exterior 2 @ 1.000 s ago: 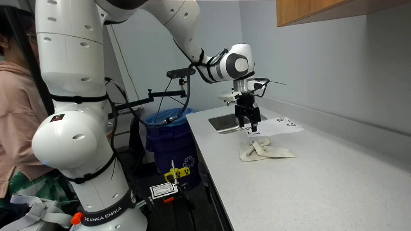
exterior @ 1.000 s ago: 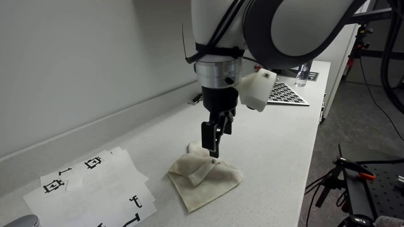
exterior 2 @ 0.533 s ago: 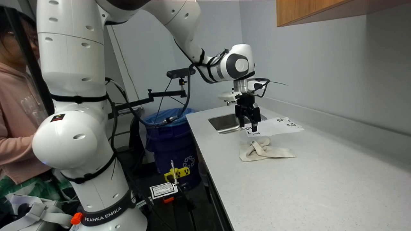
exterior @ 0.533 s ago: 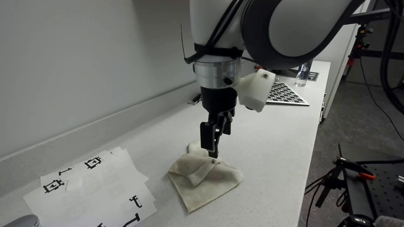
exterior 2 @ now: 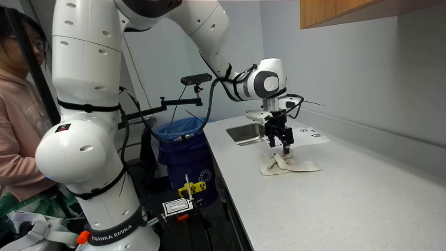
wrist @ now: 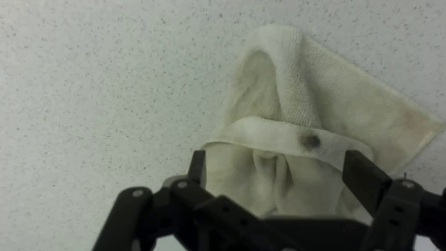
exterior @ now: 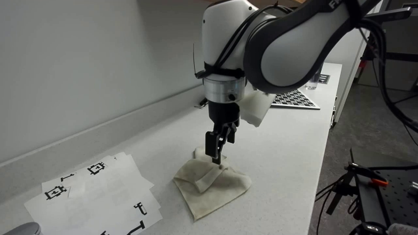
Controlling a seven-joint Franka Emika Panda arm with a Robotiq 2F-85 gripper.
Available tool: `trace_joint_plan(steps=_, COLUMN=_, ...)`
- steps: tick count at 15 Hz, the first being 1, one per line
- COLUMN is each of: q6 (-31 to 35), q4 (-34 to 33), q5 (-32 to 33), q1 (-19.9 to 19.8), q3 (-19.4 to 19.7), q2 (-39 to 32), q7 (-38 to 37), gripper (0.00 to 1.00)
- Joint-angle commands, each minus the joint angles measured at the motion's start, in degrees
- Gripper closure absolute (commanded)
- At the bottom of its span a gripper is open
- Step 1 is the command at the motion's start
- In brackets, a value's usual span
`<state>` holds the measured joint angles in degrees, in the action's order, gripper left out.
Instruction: Wipe the counter with the white cloth
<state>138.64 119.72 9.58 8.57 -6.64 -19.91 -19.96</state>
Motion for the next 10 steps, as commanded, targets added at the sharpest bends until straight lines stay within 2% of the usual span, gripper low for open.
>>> trace_joint_plan(steps=1, q6=3.66, q4=-1.95, q5=0.64, q1=1.49, q3=2.21, q2=-4.93, q7=1.83, gripper=0.00)
trace_joint_plan(steps=10, q6=4.10, q4=-7.14, q5=0.77, q1=5.07, q3=2.83, q2=-10.42, q7=3.74, gripper=0.00)
